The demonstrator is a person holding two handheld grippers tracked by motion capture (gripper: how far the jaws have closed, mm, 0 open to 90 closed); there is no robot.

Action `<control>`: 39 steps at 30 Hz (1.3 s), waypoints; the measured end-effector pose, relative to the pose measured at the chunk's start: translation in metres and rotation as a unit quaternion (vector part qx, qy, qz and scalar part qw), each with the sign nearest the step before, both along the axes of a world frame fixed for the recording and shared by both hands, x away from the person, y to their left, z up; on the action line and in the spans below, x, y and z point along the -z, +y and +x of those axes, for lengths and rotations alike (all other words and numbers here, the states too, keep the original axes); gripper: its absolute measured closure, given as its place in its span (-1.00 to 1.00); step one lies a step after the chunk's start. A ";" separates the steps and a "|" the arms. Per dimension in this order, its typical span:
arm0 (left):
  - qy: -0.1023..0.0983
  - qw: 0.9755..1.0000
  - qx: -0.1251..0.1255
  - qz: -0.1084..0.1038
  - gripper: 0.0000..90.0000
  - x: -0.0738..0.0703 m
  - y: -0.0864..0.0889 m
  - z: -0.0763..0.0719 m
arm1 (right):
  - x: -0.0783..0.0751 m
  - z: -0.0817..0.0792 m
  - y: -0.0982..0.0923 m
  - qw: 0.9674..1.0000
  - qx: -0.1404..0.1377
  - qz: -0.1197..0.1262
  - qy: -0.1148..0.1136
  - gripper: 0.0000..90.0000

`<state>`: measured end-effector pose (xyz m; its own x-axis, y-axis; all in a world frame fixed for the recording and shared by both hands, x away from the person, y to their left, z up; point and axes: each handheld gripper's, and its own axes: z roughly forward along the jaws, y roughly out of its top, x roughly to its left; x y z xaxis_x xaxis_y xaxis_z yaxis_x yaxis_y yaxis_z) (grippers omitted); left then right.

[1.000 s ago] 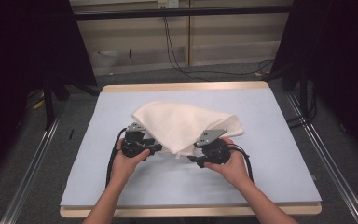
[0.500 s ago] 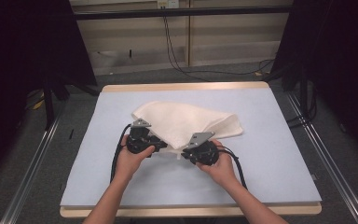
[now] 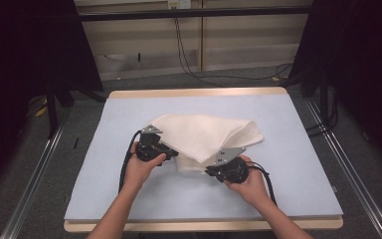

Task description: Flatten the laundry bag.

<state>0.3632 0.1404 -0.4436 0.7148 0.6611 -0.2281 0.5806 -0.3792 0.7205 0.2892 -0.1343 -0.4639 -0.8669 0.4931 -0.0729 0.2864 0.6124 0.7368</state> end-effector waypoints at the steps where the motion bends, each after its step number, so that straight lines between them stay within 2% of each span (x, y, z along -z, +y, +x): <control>1: 0.003 1.000 0.011 0.012 0.04 0.004 -0.001 -0.003 | 0.000 -0.002 -0.007 1.000 0.010 0.009 0.000 0.89; 3: 0.004 1.000 0.014 0.009 -0.03 0.007 -0.002 -0.004 | -0.001 -0.002 -0.009 1.000 0.011 0.011 -0.002 0.89; 6: 0.008 1.000 0.022 0.012 -0.33 0.013 -0.004 -0.005 | -0.003 -0.003 -0.014 1.000 0.017 0.013 -0.002 0.89; 8: 0.012 1.000 0.021 0.010 -0.41 0.016 -0.008 -0.003 | -0.002 -0.002 -0.014 1.000 0.018 0.015 0.001 0.89; 11: 0.001 0.999 0.025 0.020 -0.50 0.019 -0.017 -0.001 | 0.001 -0.002 -0.013 1.000 0.010 0.009 0.002 0.89; 13: 0.021 0.999 0.022 0.030 -0.51 0.025 -0.023 0.002 | 0.003 -0.001 -0.012 1.000 0.009 0.003 0.005 0.90; 15: 0.023 0.999 0.021 0.034 -0.50 0.026 -0.025 0.003 | 0.004 -0.001 -0.012 1.000 0.009 0.003 0.007 0.90; 17: 0.019 0.998 0.014 0.052 -0.39 0.026 -0.028 0.003 | 0.005 -0.001 -0.013 1.000 0.009 0.002 0.009 0.90; 18: 0.014 0.998 0.020 0.059 -0.31 0.026 -0.029 0.004 | 0.005 -0.002 -0.013 1.000 0.007 0.002 0.010 0.90; 20: 0.006 0.997 0.012 0.080 -0.02 0.025 -0.032 0.003 | 0.006 -0.002 -0.013 1.000 0.006 0.001 0.010 0.90; 21: 0.011 0.997 0.002 0.082 0.07 0.023 -0.033 0.003 | 0.006 -0.003 -0.013 1.000 0.006 0.000 0.009 0.90; 22: 0.009 0.996 0.000 0.084 0.22 0.023 -0.033 0.004 | 0.007 -0.003 -0.013 1.000 0.006 -0.002 0.010 0.90; 24: 0.018 0.995 -0.002 0.093 0.42 0.018 -0.033 0.005 | 0.007 -0.003 -0.014 1.000 0.005 -0.002 0.009 0.90; 26: 0.033 0.996 -0.006 0.078 0.51 0.014 -0.031 0.007 | 0.007 -0.004 -0.014 1.000 0.007 -0.004 0.011 0.90; 29: 0.031 0.997 -0.009 0.068 0.54 0.008 -0.024 0.009 | 0.007 -0.004 -0.016 1.000 0.005 -0.003 0.013 0.90; 32: 0.040 0.998 -0.019 0.050 0.57 0.003 -0.015 0.012 | 0.007 -0.006 -0.021 1.000 0.007 -0.002 0.019 0.90; 35: 0.036 0.998 -0.020 0.051 0.59 -0.004 -0.008 0.016 | 0.005 -0.008 -0.026 1.000 0.005 -0.001 0.023 0.90; 37: 0.033 0.998 -0.026 0.042 0.61 -0.010 -0.005 0.019 | 0.004 -0.010 -0.029 1.000 0.002 0.000 0.022 0.90; 39: 0.034 0.999 -0.037 0.021 0.61 -0.017 -0.002 0.023 | 0.003 -0.012 -0.032 1.000 -0.001 -0.002 0.023 0.90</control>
